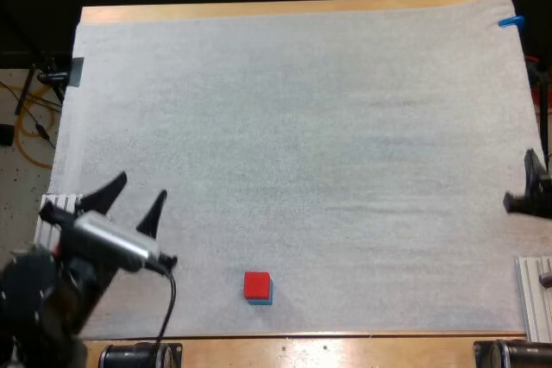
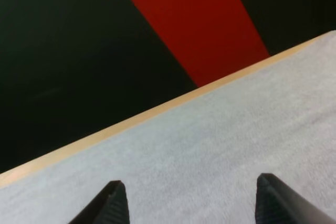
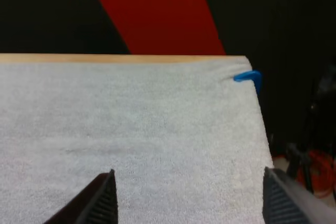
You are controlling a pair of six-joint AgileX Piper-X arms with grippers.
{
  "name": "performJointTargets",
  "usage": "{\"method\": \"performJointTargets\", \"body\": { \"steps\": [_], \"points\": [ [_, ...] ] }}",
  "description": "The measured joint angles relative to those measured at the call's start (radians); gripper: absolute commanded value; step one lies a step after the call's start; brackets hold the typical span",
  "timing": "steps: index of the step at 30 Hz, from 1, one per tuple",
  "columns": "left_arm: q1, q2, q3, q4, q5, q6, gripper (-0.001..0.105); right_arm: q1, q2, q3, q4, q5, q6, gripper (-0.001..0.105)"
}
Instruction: Stack red cube on blue cube
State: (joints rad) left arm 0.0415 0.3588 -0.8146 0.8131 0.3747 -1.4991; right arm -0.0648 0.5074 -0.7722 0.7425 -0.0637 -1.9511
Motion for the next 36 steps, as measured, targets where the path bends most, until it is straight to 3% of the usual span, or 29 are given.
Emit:
{"method": "performJointTargets", "body": {
  "steps": [8,13,19,30,36],
  "points": [
    [0.0,-0.255,0.099,0.04,0.0,-0.036,0.052,0.0,-0.25,0.142,0.0,-0.04,0.051,0.058],
    [0.0,-0.359,0.107,0.187,-0.043,-0.035,0.052,0.0,-0.37,0.221,0.0,-0.045,0.066,0.058],
    [0.0,-0.368,0.106,0.325,-0.059,-0.035,0.052,0.0,-0.456,0.28,0.021,-0.045,0.114,0.058],
    [0.0,-0.368,0.11,0.519,-0.085,-0.055,0.052,0.0,-0.463,0.288,0.033,-0.045,0.129,0.058],
    [0.0,-0.368,0.111,0.499,-0.091,-0.058,0.052,0.0,-0.463,0.25,0.056,-0.045,0.129,0.058]
  ]
}}
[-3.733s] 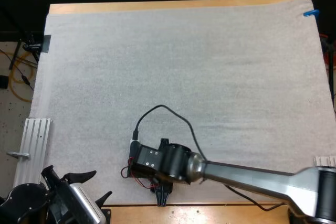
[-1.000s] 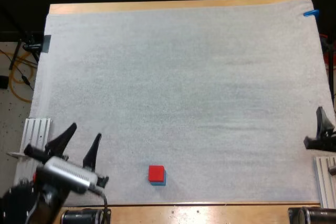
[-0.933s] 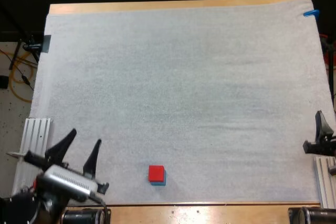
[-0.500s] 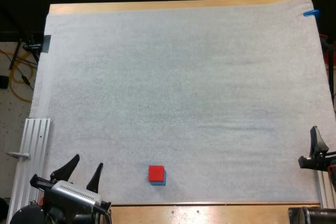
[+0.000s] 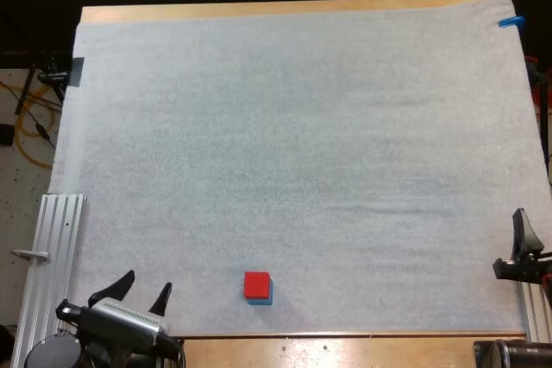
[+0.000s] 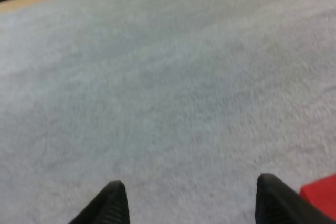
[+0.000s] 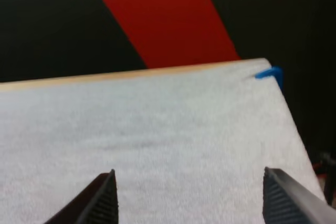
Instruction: Stack red cube on blue cube
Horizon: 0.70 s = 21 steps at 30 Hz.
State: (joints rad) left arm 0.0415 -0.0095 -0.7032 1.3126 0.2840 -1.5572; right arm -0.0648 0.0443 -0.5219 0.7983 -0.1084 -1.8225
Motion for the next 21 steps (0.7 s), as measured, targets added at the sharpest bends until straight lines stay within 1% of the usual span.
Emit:
{"method": "performJointTargets", "body": {
  "steps": [5,7,13,16,21],
  "points": [
    [0.0,0.0,0.01,-0.088,0.0,0.0,0.052,0.0,-0.002,-0.066,0.063,0.0,-0.044,0.058],
    [0.0,0.0,0.03,-0.118,0.0,0.0,0.052,0.0,-0.015,-0.079,0.111,0.0,-0.057,0.058],
    [0.0,0.0,0.096,-0.152,-0.001,0.0,0.052,0.0,-0.051,-0.086,0.248,0.0,-0.062,0.058],
    [0.0,0.0,0.109,-0.17,-0.001,-0.004,0.052,0.0,-0.051,-0.09,0.268,-0.031,-0.067,0.058],
    [0.0,0.0,0.117,-0.209,-0.001,-0.003,0.052,0.0,-0.051,-0.09,0.276,-0.038,-0.07,0.058]
  ]
}}
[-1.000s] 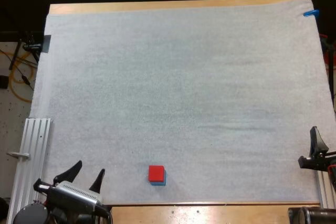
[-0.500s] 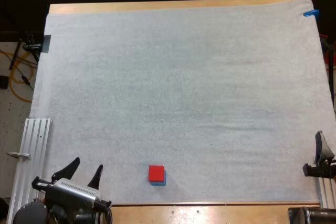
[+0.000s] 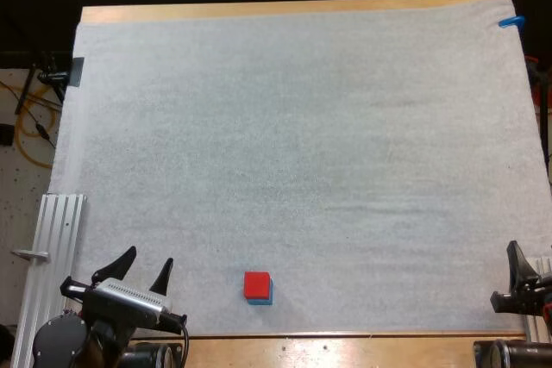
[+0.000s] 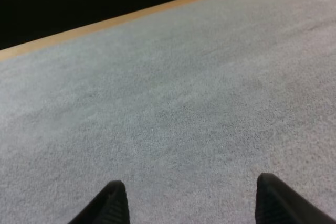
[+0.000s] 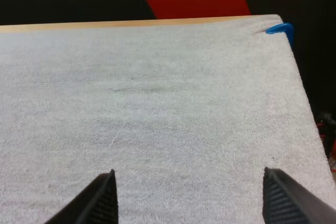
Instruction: Stack red cube on blue cube
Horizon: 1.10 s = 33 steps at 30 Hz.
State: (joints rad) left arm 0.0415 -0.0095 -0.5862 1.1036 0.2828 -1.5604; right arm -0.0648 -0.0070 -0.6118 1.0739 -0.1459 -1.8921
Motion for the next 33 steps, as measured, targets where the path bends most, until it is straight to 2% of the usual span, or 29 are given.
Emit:
{"method": "performJointTargets", "body": {
  "steps": [6,15,33],
  "points": [
    [0.0,0.0,0.047,-0.011,0.0,-0.003,0.052,0.0,0.0,0.024,0.006,-0.002,0.002,0.058],
    [0.0,0.0,0.047,-0.013,0.0,-0.003,0.052,0.0,0.0,0.059,0.006,-0.023,0.015,0.058],
    [0.0,0.0,0.047,-0.013,0.0,-0.003,0.052,0.0,0.0,0.059,0.006,-0.022,0.015,0.058]
  ]
}}
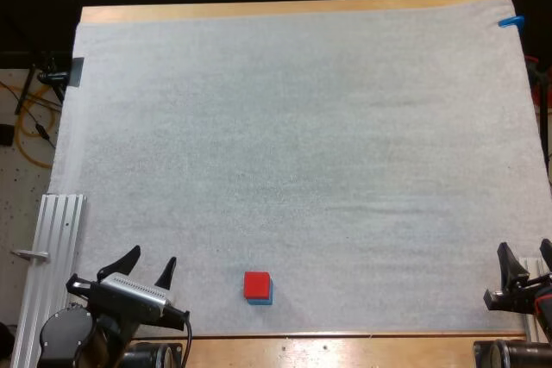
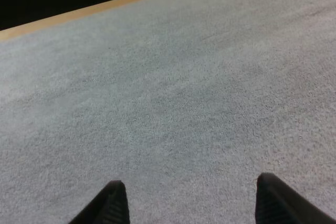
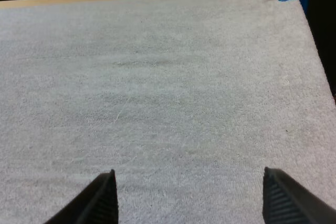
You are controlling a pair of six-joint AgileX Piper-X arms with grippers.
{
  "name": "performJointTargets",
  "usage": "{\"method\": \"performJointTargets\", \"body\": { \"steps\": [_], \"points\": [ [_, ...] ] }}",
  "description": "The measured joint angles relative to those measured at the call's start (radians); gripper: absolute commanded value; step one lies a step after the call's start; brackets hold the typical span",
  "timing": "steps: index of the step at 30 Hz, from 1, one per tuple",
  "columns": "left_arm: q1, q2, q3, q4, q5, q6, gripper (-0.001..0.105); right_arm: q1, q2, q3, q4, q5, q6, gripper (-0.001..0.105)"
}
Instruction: Stack red cube on blue cube
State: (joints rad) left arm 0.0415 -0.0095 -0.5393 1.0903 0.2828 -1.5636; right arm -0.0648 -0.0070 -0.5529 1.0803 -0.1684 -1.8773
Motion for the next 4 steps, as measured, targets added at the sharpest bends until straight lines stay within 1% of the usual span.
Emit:
{"method": "performJointTargets", "body": {
  "steps": [4],
  "points": [
    [0.0,0.0,0.0,0.0,0.0,0.0,0.052,0.0,0.0,0.0,0.0,0.0,0.0,0.058]
  ]
}}
